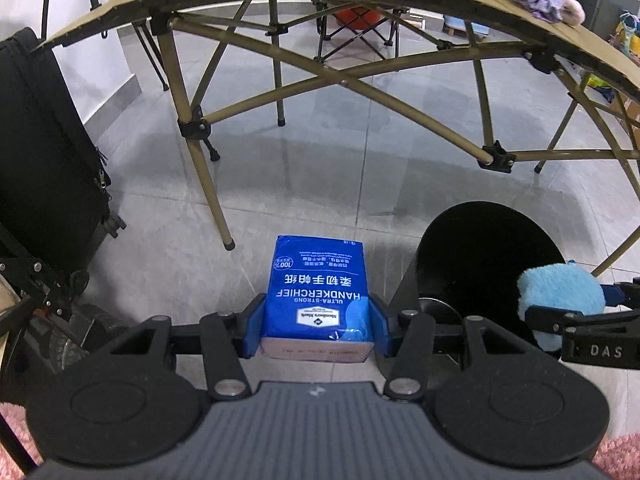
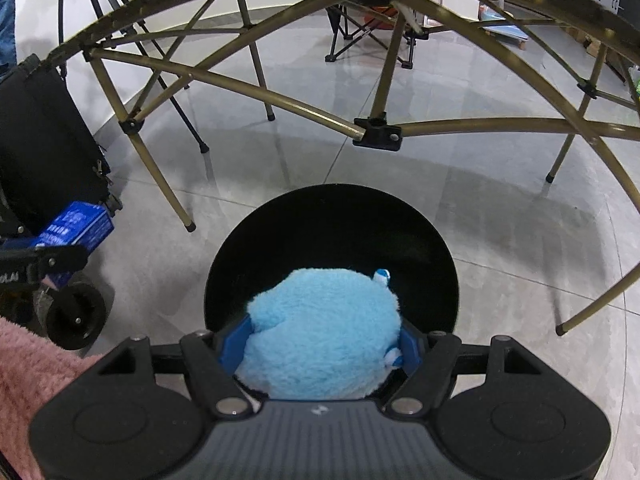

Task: Collect trash
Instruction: 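Open the right tool to drop the light-blue plush into the bin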

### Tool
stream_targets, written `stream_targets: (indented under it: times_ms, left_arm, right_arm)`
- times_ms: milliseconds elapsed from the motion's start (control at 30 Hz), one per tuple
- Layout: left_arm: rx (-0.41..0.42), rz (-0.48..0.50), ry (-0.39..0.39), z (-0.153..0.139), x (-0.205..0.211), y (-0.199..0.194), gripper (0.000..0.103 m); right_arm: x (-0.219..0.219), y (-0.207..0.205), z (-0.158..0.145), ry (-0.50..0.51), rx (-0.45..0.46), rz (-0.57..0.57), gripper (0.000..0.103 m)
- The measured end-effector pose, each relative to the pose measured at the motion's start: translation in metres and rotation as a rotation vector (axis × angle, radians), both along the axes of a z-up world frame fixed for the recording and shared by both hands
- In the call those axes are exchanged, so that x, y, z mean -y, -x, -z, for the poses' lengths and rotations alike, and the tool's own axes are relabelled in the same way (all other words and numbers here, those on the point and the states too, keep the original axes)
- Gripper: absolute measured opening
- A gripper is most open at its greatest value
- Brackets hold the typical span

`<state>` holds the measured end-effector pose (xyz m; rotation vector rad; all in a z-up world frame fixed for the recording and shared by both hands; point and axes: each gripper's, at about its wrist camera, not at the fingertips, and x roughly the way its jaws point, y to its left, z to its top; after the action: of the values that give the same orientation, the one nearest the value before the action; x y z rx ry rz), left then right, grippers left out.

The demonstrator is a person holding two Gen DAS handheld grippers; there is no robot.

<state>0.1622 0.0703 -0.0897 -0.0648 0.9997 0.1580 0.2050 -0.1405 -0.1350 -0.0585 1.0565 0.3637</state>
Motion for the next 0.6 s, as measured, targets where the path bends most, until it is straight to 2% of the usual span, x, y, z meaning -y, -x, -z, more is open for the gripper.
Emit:
stream_targets:
  times_ms: [600]
  left_arm:
    - [-0.044, -0.029, -0.009, 0.014, -0.011, -0.013, 0.053]
  right_arm:
    - [-0.02, -0.041, 0.034, 0.051, -0.069, 0.01, 0.072]
